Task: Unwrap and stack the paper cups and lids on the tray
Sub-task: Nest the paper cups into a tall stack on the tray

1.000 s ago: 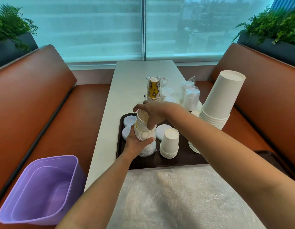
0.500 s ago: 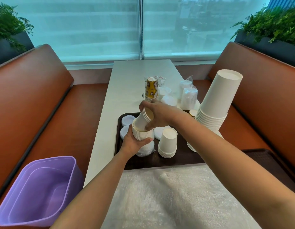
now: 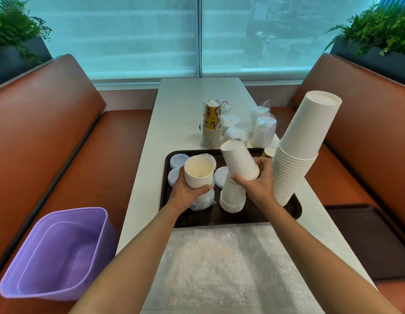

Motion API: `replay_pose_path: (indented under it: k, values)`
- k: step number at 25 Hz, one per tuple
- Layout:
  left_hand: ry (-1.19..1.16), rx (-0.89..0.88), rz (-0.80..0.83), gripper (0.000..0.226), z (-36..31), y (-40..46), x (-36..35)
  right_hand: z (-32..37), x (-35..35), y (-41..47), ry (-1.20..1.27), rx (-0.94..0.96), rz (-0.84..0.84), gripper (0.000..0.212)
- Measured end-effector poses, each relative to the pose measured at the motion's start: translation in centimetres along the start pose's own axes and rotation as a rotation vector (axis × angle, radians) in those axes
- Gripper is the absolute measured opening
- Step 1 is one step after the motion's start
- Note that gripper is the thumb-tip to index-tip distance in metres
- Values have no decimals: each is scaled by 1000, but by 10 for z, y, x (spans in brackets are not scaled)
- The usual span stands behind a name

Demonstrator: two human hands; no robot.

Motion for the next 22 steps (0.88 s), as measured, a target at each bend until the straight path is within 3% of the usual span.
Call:
replay_pose_path:
  k: [5,11,13,15,19,20,22]
  values:
    - [3,1,-7,87,1,1,1,-43,-20,-4,27,-65,27,75]
    - [25,-14,-3,88,2,2,1,-67,-27,-8,-273,-243,254,84]
    - [37,-26,23,87,1,2,3,-65,-27,-12,-320,-173,239,95]
    - [74,-91,48,89,0,1,5,-46,-30,-18,-351,14,126,94]
    - [90,-180,23,88,-10,-1,7,12,-31,-12,-443,452,-87,63]
    - [85,-180,19,82,-14,-2,7,28,-34,-6,-457,477,-15,56]
    - [39,-170,4,74,-21,-3,8,57,-48,11,-486,325,316,51]
Point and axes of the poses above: each hand's wrist, its own y-axis towards the middle knuckle, its own x-axis out of the back of the hand, z = x × y, the point moved 3 cm from there along y, towards the middle knuckle, and after that the axes turned 14 degrees about z, right-handed, at the moved point
